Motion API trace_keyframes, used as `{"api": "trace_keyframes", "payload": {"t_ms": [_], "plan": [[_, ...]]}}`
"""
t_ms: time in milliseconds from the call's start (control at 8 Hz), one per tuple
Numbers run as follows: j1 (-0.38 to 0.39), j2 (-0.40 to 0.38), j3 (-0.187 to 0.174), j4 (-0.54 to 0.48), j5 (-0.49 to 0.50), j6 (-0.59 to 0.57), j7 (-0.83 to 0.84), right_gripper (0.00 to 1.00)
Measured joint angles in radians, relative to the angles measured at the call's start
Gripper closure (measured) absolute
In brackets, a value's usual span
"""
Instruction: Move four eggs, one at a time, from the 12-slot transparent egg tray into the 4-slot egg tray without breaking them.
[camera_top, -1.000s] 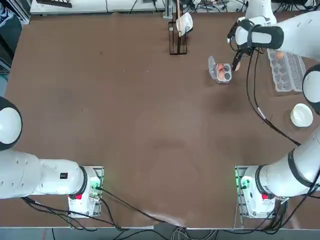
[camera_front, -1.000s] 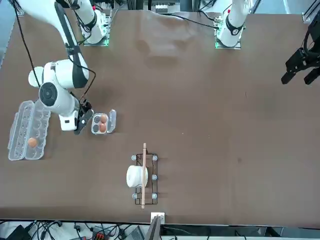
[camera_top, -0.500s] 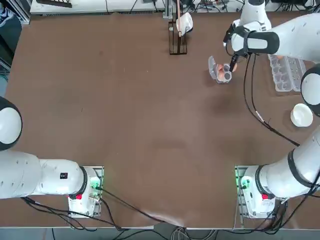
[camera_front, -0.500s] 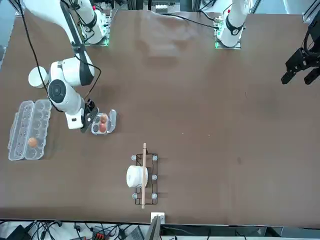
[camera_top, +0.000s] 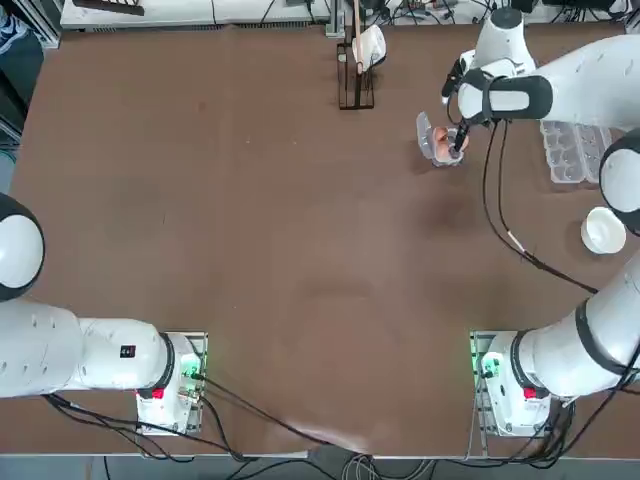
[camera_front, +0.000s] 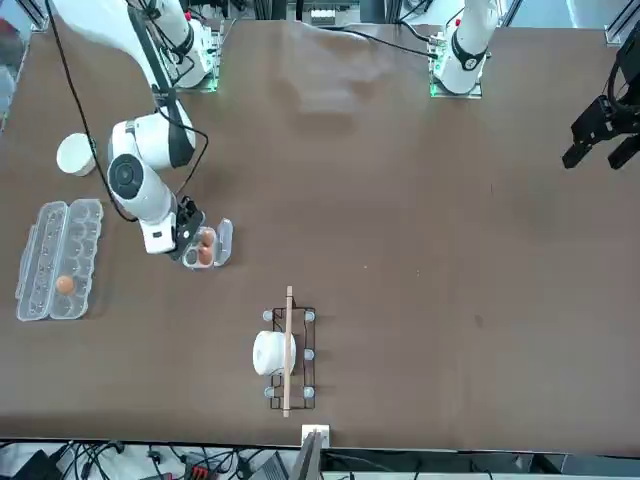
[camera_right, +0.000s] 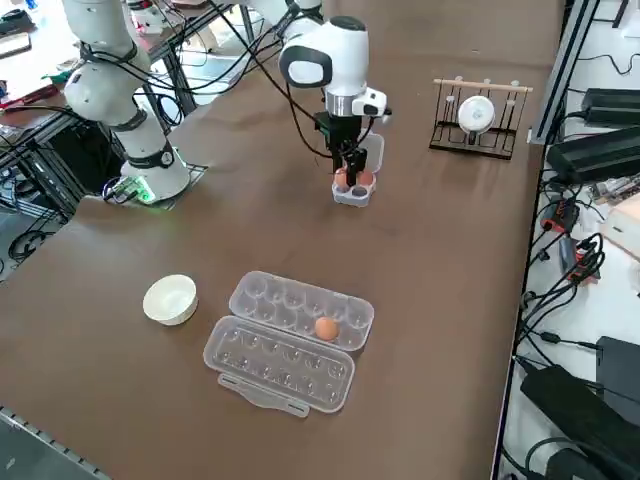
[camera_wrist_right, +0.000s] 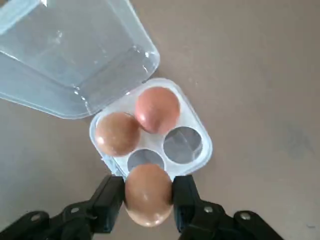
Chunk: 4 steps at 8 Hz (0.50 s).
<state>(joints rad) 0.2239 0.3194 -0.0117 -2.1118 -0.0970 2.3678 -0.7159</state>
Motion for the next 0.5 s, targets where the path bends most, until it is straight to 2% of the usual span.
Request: {"api": "trace_keyframes", "payload": {"t_ms": [500], "plan": [[0.002,0.002,-0.001,-0.003,0.0,0.014,0.0,0.42]]}}
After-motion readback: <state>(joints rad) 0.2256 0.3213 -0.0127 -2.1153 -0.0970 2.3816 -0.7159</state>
